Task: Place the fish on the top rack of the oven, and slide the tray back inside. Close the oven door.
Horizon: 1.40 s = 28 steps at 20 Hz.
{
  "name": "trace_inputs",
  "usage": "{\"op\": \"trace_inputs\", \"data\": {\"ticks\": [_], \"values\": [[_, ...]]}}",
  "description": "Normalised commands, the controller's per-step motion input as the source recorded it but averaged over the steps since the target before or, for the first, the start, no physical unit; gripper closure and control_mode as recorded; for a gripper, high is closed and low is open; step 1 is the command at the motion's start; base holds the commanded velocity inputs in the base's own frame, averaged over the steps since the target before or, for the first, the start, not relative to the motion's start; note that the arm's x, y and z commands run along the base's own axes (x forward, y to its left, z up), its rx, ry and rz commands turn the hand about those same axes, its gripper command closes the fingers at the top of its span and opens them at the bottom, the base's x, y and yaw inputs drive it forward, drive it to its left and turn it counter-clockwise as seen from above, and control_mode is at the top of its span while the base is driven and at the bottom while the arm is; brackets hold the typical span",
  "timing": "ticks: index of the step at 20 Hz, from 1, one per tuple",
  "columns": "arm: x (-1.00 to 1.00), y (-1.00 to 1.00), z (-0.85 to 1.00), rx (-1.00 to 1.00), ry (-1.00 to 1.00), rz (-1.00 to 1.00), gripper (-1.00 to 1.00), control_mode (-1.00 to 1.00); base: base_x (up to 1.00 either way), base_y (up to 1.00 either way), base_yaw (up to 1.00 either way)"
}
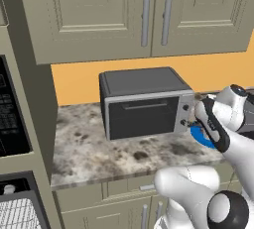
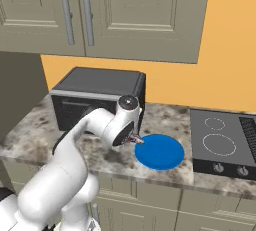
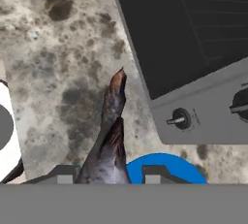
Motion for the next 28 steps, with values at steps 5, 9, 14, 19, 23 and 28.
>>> {"op": "trace_inputs", "data": {"ticks": [5,9,14,19,23,28], "values": [[0.0,0.79,0.28,-0.07,-0.1,0.37,1.0,-1.0,0.0,0.0,0.0],[0.06,0.84,0.35,-0.15,0.01,0.35,1.0,-1.0,0.0,0.0,0.0],[0.05,0.15,0.0,-0.03,0.04,0.02,1.0,1.0,0.13,0.14,0.0],[0.0,0.0,0.0,0.0,0.0,0.0,1.0,1.0,-0.17,0.43,0.27],[0.0,0.0,0.0,0.0,0.0,0.0,1.0,1.0,-0.06,0.64,0.59],[0.0,0.0,0.0,0.0,0.0,0.0,1.0,1.0,-0.12,0.64,0.66]]}}
